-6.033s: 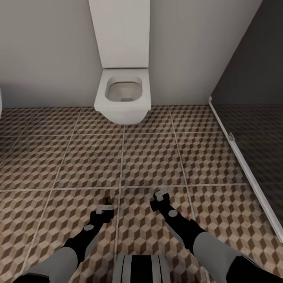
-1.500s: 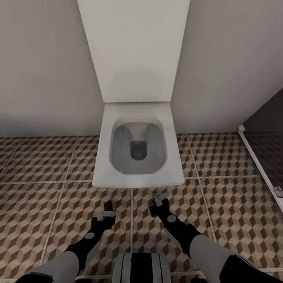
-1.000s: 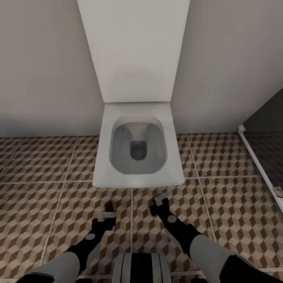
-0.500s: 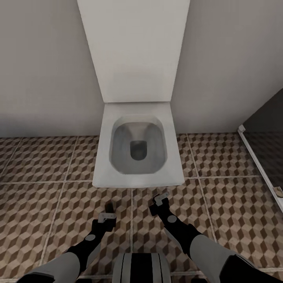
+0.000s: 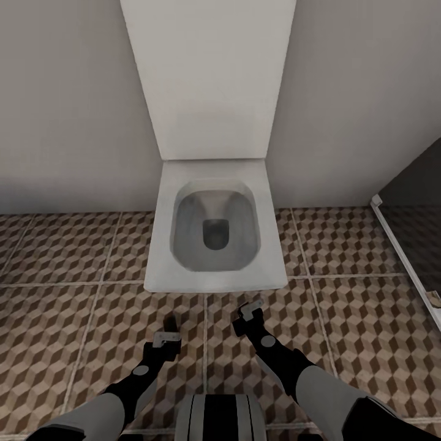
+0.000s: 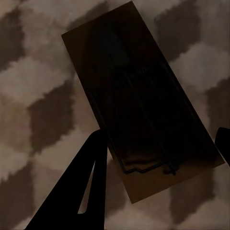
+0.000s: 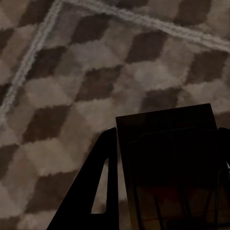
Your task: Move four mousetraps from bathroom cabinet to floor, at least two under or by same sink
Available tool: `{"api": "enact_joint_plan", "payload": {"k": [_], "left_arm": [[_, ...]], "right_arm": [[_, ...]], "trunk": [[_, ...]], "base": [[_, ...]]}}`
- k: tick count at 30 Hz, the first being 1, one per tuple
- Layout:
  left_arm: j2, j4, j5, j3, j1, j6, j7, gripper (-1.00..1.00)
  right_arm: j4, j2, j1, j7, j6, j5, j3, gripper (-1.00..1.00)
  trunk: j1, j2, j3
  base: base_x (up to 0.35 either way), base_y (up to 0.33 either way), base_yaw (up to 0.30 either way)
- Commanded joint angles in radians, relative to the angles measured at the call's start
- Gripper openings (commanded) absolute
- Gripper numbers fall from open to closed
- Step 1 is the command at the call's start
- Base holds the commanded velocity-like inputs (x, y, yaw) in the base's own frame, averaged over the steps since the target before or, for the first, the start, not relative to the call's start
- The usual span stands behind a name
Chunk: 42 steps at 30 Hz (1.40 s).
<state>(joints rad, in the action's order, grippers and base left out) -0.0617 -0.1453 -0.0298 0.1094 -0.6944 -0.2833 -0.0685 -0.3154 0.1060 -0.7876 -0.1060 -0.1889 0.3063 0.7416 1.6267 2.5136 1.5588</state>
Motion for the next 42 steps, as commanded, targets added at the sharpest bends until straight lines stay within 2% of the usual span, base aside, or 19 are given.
{"api": "enact_joint_plan", "payload": {"k": [1,42], "left_arm": [[0.0,0.001,-0.002,0.009,-0.001,-0.004,-0.008,-1.0],[0.001,0.017,-0.002,0.009,-0.001,-0.007,-0.008,-1.0]], "right_arm": [[0.001,0.0,-0.001,-0.004,-0.005,0.011,0.009,-1.0],[0.001,0.0,-0.001,-0.003,-0.005,0.013,0.009,-1.0]], "trunk": [[0.0,0.0,0.0],[0.0,0.0,0.0]], "base": [[0.0,0.0,0.0],[0.032,0.0,0.0]]}}
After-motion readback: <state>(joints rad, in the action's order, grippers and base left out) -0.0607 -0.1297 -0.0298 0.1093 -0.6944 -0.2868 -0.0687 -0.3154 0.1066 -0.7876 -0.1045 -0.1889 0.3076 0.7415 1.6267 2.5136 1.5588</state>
